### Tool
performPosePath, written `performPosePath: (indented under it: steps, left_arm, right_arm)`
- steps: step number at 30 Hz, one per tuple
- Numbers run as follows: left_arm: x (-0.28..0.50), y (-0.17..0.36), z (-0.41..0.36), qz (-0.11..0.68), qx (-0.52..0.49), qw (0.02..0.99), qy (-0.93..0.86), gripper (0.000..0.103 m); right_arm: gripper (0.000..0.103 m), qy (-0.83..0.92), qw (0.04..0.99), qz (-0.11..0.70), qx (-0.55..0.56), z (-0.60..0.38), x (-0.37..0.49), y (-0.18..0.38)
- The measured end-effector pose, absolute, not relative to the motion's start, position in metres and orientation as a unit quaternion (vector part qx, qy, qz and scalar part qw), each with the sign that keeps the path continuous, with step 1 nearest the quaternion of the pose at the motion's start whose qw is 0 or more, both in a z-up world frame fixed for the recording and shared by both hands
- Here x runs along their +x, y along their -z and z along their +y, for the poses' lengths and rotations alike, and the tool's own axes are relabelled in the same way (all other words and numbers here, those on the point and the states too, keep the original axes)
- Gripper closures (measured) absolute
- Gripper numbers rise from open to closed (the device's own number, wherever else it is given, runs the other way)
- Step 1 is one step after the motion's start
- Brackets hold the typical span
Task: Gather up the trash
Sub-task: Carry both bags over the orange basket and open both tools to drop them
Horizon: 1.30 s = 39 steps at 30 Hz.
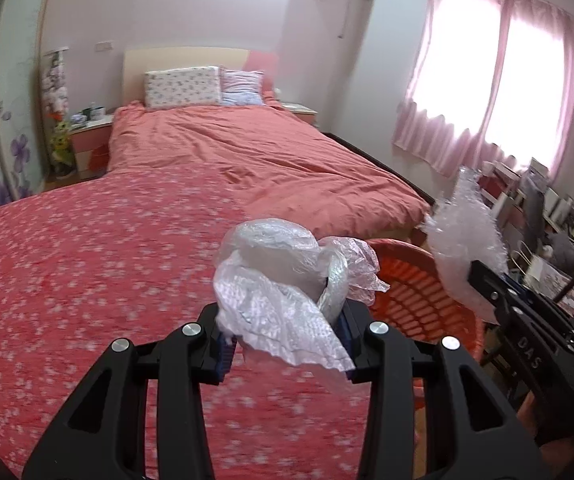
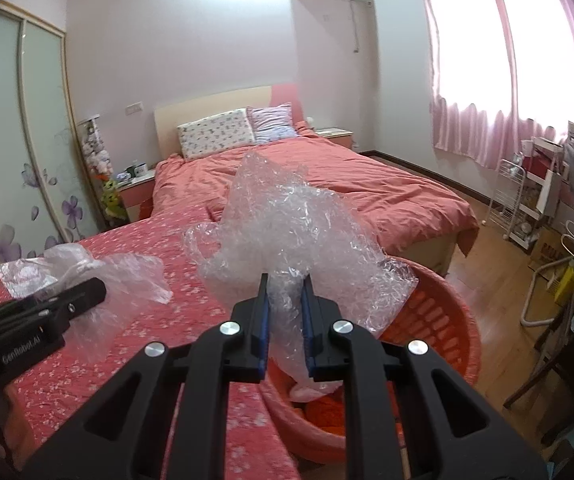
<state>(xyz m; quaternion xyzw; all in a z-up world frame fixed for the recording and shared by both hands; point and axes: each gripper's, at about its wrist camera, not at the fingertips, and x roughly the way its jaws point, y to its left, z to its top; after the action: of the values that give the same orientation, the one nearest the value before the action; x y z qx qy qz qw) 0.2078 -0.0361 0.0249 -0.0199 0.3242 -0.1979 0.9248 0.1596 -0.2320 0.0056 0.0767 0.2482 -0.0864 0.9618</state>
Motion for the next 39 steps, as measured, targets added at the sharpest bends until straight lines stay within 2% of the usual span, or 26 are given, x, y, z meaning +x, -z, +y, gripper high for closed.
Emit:
performPosePath:
  steps: [27,30,34,39]
  left_arm:
    - [0.211,0.011,-0.145,0.345,0.020,0.899,0.267,0.061]
    - [0.214,0.015,-0.148,0.350,0.022,0.897,0.267,0.054]
    - [0.217,0.022,-0.146,0.358,0.022,0.897,0.258,0.044]
    - [0.218,0.027,-0.143,0.368,0.018,0.897,0.244,0.039]
  right_arm:
    - [0.088,0.134,0.937,0.268,0.176,-0.340,0.169,0.038]
    - [0.084,0.137,0.934,0.267,0.191,-0.348,0.172,0.041]
    - [0.071,0.136,0.932,0.272,0.197,-0.351,0.177,0.045]
    - [0.063,0.143,0.930,0.275,0.196,-0.352,0.176,0.048]
